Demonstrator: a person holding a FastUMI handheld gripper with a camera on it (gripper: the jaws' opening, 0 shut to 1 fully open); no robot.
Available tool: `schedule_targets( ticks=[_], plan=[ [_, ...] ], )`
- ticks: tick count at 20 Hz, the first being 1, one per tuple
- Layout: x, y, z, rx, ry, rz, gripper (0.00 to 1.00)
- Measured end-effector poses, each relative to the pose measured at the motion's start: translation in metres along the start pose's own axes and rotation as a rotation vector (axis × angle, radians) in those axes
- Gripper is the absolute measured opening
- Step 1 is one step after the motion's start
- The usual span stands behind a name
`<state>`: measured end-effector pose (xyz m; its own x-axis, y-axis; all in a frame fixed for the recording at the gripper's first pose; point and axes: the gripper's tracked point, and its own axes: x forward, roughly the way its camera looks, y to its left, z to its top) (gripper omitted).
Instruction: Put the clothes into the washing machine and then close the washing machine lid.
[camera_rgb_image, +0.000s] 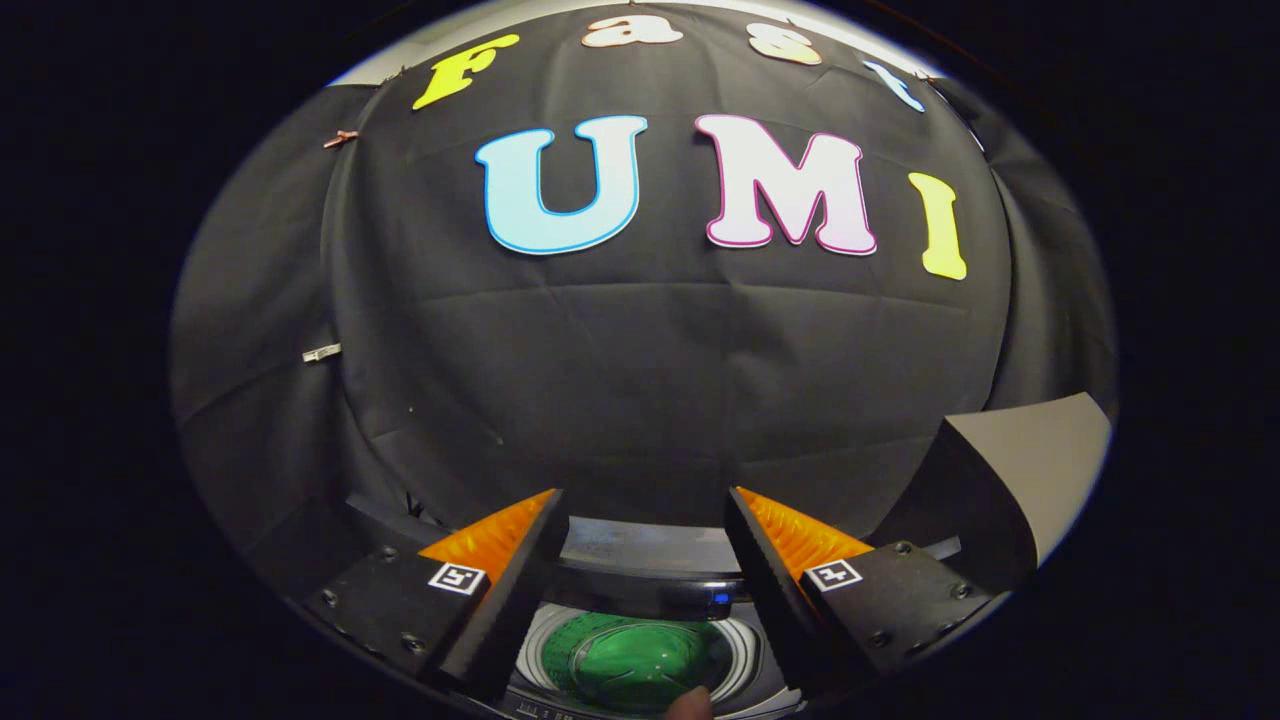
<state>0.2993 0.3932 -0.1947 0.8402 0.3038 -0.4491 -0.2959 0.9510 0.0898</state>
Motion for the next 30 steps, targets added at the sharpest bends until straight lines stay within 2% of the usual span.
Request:
schedule_targets(
  ticks=[2,5,10,14,21,30],
  plan=[
    [-0.009,0.005,-0.019,0.014,0.029,0.027,1.00],
    [-0.019,0.011,-0.071,0.015,0.129,0.060,1.00],
    [-0.032,0.016,-0.101,0.048,0.097,0.075,1.00],
    [-0.041,0.016,-0.076,0.013,-0.003,0.070,1.00],
    [-0.114,0.027,-0.015,0.010,-0.169,0.072,1.00],
    [-0.209,-0.004,0.033,0.001,-0.284,0.043,0.99]
  ],
)
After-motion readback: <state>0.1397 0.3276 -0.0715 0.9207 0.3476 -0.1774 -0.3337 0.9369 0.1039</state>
